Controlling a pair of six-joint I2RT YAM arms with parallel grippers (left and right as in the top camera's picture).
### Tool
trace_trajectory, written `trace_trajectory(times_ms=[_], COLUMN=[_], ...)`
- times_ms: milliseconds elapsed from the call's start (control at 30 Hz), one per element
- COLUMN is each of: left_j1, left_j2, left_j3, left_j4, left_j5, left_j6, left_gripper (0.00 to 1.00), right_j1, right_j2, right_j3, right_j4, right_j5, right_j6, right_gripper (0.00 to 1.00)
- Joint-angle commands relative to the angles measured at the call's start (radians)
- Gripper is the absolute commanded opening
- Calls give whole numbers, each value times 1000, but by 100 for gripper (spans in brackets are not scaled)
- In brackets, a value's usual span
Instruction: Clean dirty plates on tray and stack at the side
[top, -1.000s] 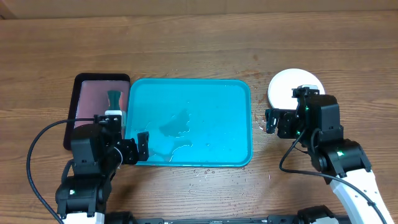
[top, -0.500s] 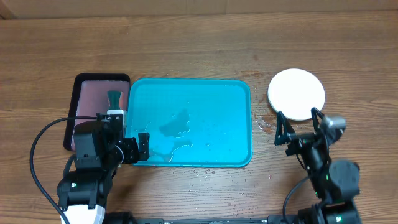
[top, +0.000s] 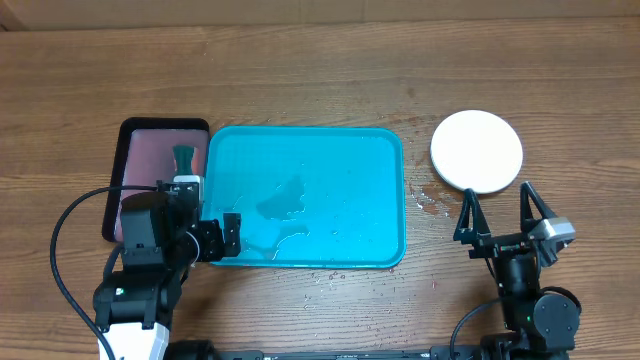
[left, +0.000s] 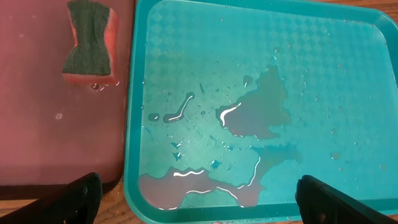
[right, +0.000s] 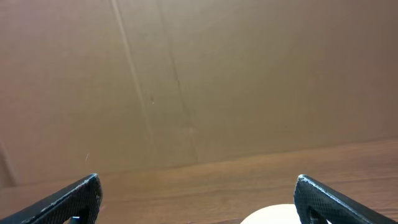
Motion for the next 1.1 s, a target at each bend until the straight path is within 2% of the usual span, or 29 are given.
trace_trajectory(times_ms=[0,100,167,333,1067], left_j1=[0,0,0,0,0], left_j2=[6,11,16,32,78], left_j3=[-6,-6,-6,-6,-6], left_j4=[0,0,0,0,0], left_j5=[-7,-7,-7,-7,-7], left_j6=[16,16,16,16,16], left_gripper=[100,100,100,100,100], right_j1=[-21,-22,-25,-26,-25], right_j2=[-59,-100,-100,-100,-100], right_j3=[-29,-72,-72,-72,-72], right_j4=[8,25,-20,-258,-245], right_j5=[0,0,-8,-8,-15], right_j6=[-33,-56,-57,-56,-49], right_gripper=[100,100,100,100,100])
